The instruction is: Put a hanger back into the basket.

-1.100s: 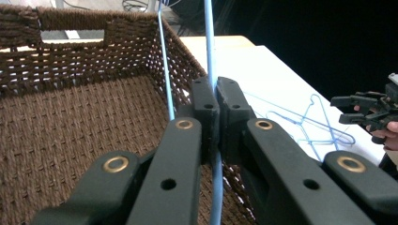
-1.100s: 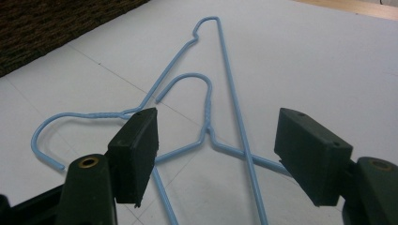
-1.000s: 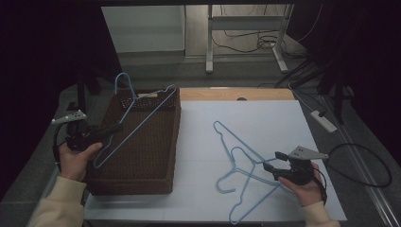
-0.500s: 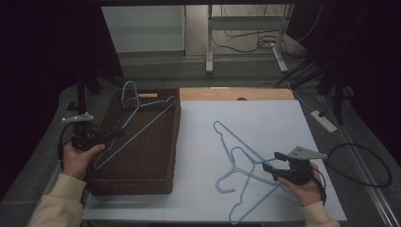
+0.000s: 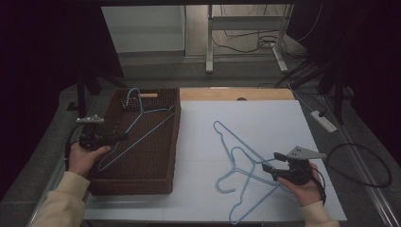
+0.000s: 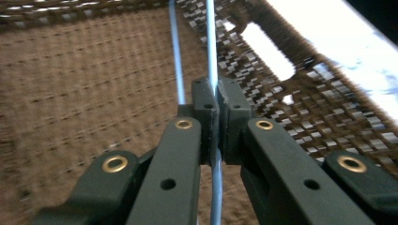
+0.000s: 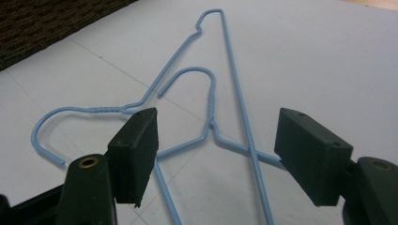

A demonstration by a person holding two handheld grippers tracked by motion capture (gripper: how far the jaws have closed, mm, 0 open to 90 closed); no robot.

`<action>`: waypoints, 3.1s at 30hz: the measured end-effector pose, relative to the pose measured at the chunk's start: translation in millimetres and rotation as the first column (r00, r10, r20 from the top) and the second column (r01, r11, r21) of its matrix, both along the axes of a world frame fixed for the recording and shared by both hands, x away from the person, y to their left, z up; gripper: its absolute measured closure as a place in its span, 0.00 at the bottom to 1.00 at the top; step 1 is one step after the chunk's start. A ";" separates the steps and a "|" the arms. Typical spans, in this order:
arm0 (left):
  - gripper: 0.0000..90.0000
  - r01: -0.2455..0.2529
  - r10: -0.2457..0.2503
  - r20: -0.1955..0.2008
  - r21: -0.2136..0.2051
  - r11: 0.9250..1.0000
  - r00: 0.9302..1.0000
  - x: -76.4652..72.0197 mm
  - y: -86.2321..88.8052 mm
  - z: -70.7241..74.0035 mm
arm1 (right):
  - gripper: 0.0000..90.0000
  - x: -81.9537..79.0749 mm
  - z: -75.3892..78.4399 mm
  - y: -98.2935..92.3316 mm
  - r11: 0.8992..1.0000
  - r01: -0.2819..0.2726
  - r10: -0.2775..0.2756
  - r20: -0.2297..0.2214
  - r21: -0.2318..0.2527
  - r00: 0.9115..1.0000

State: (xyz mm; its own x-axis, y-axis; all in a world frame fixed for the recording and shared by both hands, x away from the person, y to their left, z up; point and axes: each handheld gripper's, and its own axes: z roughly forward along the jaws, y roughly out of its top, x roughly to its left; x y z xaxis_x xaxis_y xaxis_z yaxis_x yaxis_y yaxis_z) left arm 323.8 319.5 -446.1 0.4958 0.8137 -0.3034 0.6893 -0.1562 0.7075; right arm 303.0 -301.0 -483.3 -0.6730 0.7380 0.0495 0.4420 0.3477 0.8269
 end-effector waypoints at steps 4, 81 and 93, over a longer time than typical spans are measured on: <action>0.96 -0.031 0.032 -0.009 0.097 0.995 0.999 0.4 -0.6 -1.0 | 0.35 0.5 -1.1 1.0 1.000 -0.003 0.003 -0.004 -0.003 1.000; 0.34 0.090 -0.093 0.280 0.024 0.996 0.956 -77.7 -92.5 17.3 | 0.34 -1.2 5.5 -5.9 0.999 -0.003 0.003 0.009 0.032 1.000; 0.34 0.134 -0.137 0.271 0.029 0.991 0.953 -81.7 -108.0 8.3 | 0.34 -5.1 11.2 -5.9 0.999 -0.014 0.013 0.028 0.034 1.000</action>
